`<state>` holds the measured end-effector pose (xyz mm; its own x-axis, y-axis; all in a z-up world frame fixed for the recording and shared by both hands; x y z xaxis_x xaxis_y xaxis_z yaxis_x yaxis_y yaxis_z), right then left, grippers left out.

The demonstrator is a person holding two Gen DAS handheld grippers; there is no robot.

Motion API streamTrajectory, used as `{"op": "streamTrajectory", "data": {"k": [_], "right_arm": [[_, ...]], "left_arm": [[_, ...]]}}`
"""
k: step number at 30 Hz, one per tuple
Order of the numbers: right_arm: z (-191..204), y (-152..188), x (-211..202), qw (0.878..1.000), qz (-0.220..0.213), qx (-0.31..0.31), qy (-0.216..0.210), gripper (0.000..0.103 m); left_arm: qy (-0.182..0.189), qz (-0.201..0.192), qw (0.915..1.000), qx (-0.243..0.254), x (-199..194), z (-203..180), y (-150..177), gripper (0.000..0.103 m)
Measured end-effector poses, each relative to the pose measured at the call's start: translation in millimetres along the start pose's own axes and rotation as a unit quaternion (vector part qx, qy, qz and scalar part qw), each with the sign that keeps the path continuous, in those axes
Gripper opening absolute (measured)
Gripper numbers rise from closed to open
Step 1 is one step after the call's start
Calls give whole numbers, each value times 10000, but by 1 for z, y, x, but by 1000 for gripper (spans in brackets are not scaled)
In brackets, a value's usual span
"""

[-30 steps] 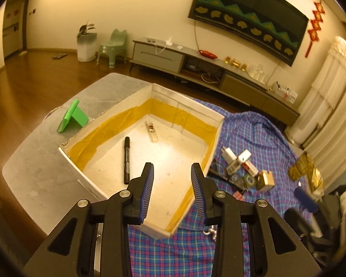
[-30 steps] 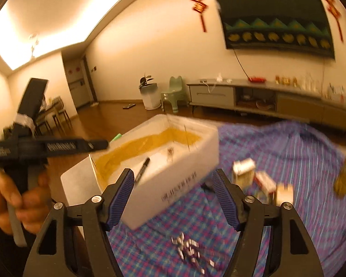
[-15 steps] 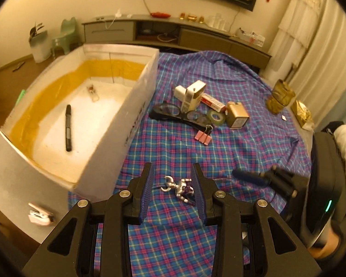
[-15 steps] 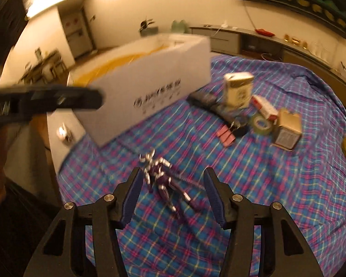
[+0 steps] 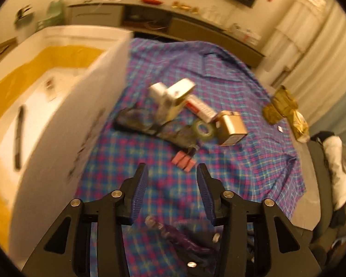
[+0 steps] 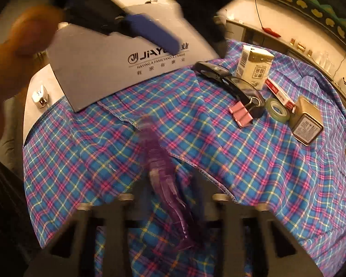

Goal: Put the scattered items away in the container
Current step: 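Grasp the purple figurine with the right gripper while the left gripper grasps the pink binder clip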

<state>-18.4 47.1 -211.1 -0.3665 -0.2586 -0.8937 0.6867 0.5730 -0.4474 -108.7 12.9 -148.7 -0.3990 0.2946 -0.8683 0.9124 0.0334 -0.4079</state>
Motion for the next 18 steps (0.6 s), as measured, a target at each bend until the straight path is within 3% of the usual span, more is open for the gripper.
{"op": "streamTrajectory", "data": {"k": [7,14,18], "right_arm": [[-24,20,-17,9929,70,900,-773,12],[-46,40,-17,9884,152,1228,-877,12],[-50,36,-20,9871,134,1294,-931,12]], "left_arm": [[-313,228,9978,546,49,-14,-6,47],[-859,149,9864,1393,81,-33,-9,49],[-875,275,9858,1404,98,-32,-9,52]]}}
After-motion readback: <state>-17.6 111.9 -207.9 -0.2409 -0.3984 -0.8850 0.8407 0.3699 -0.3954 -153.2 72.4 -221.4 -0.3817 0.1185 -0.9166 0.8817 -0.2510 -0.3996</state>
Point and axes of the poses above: each gripper's, at about its wrist camera, not at the fingertips, and x roughly the way its jaws point, z to its left, y to its underside, the point moved 10 cm from there along x, roughly the way its jaws point, and after that the axes turned 8 degrees about z, right-handed, at the moved point
